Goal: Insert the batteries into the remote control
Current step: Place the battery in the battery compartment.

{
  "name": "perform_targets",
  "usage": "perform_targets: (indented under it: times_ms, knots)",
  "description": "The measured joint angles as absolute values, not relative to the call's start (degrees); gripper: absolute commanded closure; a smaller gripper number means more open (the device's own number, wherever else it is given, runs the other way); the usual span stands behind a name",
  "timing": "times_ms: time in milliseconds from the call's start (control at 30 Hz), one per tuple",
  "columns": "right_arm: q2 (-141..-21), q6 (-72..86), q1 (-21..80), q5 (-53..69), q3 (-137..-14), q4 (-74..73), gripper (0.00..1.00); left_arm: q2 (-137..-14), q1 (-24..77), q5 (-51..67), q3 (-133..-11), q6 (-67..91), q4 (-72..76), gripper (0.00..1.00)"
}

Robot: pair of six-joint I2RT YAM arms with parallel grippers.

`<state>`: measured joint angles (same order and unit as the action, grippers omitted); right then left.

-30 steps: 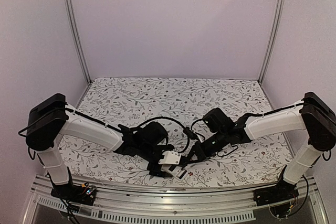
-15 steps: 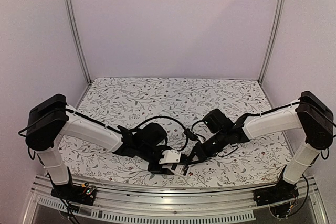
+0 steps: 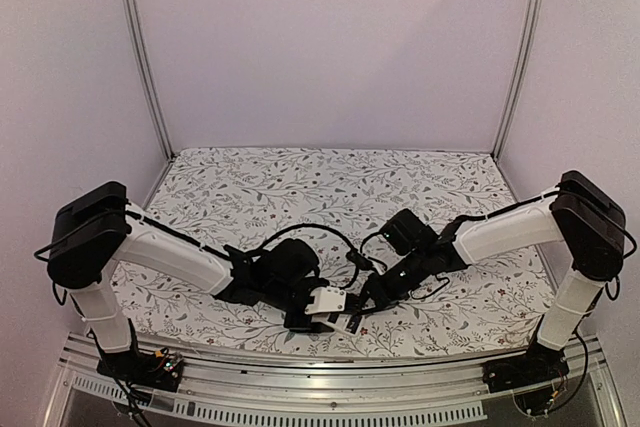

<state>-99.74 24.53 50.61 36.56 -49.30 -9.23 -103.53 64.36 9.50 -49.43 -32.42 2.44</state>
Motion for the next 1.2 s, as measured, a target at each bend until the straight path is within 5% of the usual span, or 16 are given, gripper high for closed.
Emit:
perform_targets:
  times_ms: [367,1067,1200]
  knots:
    - [-101.38,23.99,50.96,36.82,-51.05,-10.31,1.00,-103.18,65.06,7.75,-48.51,-32.36,4.23,0.37]
    - [-100.99,22.81,51.11,31.05,-54.68,-17.12,0.58,-103.09,65.63,5.87,-47.83,-32.56,6.11,0.38]
    - [-100.71,21.82,51.11,29.12,-55.64,-19.05,0.62,-103.09,65.65,5.72,-47.68,-32.53,6.37,0.38]
